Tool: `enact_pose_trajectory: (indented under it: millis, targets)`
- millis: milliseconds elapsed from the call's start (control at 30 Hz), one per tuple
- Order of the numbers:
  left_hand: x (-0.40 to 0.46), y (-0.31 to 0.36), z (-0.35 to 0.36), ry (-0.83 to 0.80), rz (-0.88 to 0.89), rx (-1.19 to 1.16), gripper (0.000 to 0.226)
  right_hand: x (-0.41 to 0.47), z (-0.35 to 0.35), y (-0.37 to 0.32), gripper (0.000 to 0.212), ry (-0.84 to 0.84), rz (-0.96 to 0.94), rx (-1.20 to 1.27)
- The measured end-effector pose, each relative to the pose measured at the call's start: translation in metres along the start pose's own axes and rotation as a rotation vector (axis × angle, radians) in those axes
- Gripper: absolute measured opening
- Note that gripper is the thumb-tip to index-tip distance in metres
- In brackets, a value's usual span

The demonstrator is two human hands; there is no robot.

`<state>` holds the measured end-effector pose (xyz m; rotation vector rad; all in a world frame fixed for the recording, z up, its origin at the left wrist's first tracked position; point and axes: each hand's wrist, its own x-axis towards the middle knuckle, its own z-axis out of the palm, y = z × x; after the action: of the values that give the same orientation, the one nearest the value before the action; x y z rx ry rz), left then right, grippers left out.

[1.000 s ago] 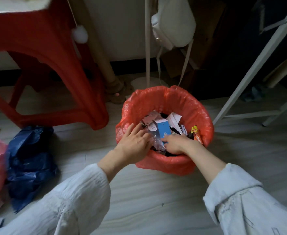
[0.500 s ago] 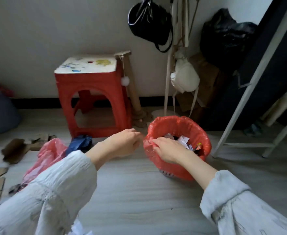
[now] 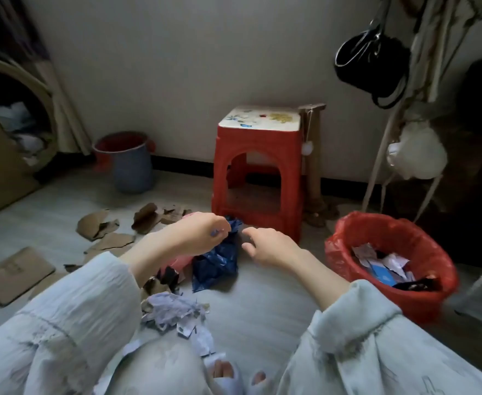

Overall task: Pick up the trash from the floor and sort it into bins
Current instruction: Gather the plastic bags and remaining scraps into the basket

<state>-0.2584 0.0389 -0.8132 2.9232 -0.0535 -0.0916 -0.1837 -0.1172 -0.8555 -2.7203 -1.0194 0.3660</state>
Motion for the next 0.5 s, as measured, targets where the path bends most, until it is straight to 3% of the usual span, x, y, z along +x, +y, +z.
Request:
enact_pose_trajectory:
  millis: [233,367,500]
  targets:
    - [-0.042,-0.06,0.033,-0.125,-0.239,-0.141,0.027,0.042,0.026,-0.041,0.037,-0.095,-0.129,0.065]
    - [-0.044,-0.085,0.091,-0.174,-0.331,-0.315,0.03,0.058,0.059,-0.048,0.043,-0.257,-0.187,0.088]
    - [-0.037,-0.109,0.164,-0.266,-0.378,-0.462,0.031,0.075,0.122,-0.026,0.043,-0.324,-0.107,0.092]
